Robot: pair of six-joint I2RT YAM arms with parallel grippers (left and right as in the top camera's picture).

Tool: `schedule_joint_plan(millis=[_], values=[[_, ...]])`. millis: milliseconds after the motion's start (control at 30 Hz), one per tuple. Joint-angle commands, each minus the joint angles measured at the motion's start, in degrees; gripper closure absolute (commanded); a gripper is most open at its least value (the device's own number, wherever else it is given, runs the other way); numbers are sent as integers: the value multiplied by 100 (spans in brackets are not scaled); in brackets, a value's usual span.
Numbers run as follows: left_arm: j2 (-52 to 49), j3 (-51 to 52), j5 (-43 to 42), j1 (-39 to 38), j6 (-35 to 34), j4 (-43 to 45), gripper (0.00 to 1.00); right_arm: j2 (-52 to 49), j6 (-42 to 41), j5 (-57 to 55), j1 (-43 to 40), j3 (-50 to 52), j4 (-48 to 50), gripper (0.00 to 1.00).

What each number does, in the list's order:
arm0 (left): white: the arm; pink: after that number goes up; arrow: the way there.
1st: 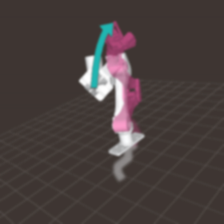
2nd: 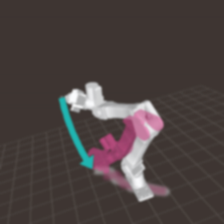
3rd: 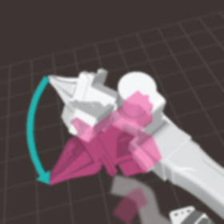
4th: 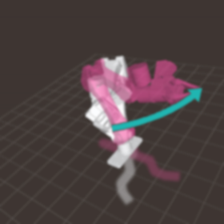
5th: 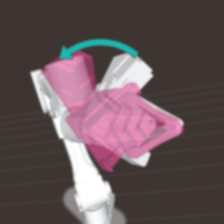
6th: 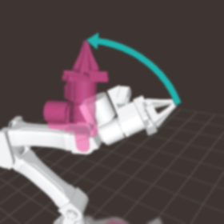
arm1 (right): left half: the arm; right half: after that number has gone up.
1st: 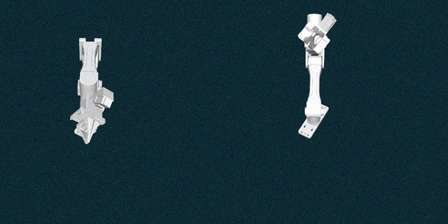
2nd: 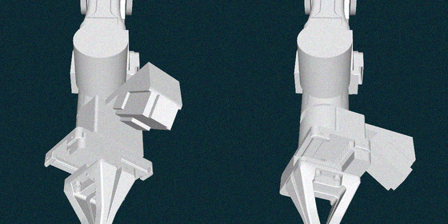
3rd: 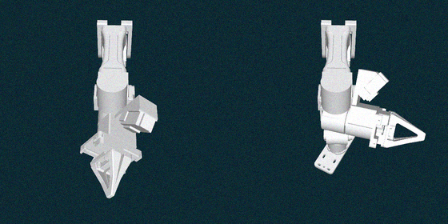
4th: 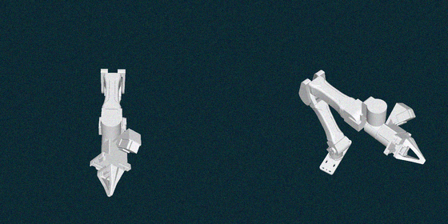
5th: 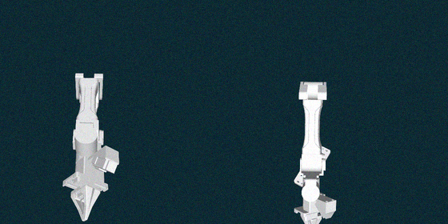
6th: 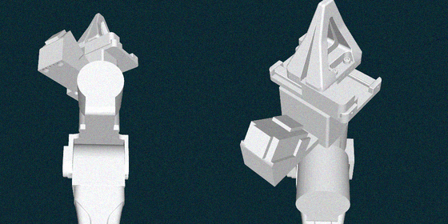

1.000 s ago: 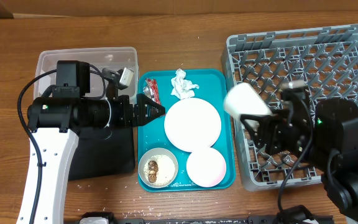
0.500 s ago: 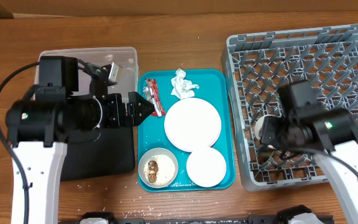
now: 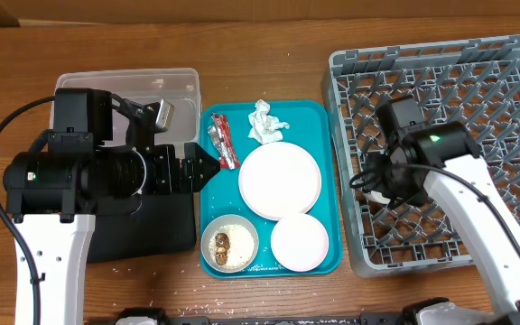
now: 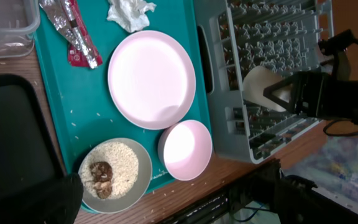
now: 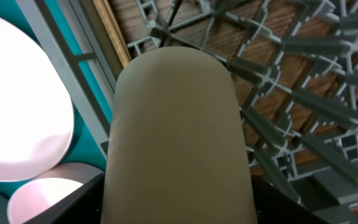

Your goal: Sort waste into correct bins and load items into the dishwasher

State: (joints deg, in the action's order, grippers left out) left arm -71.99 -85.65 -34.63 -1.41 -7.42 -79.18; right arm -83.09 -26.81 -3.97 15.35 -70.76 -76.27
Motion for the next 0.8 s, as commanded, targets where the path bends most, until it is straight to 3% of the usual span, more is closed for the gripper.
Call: schedule_joint_plan(millis=[0, 300, 533, 767], values=[[87, -133, 63, -13, 221, -57, 0, -20, 328, 179, -44, -107, 68, 24], [459, -256, 726, -11, -33, -57, 0, 1088, 839, 435, 485, -509, 323, 18], [1202, -260, 2677, -11, -1738, -144, 0, 1423, 1075, 754, 1578, -282, 352, 41], [1720, -260, 3528, -11, -2105, -170, 0, 772, 1029, 752, 2323, 1095, 1176, 43]])
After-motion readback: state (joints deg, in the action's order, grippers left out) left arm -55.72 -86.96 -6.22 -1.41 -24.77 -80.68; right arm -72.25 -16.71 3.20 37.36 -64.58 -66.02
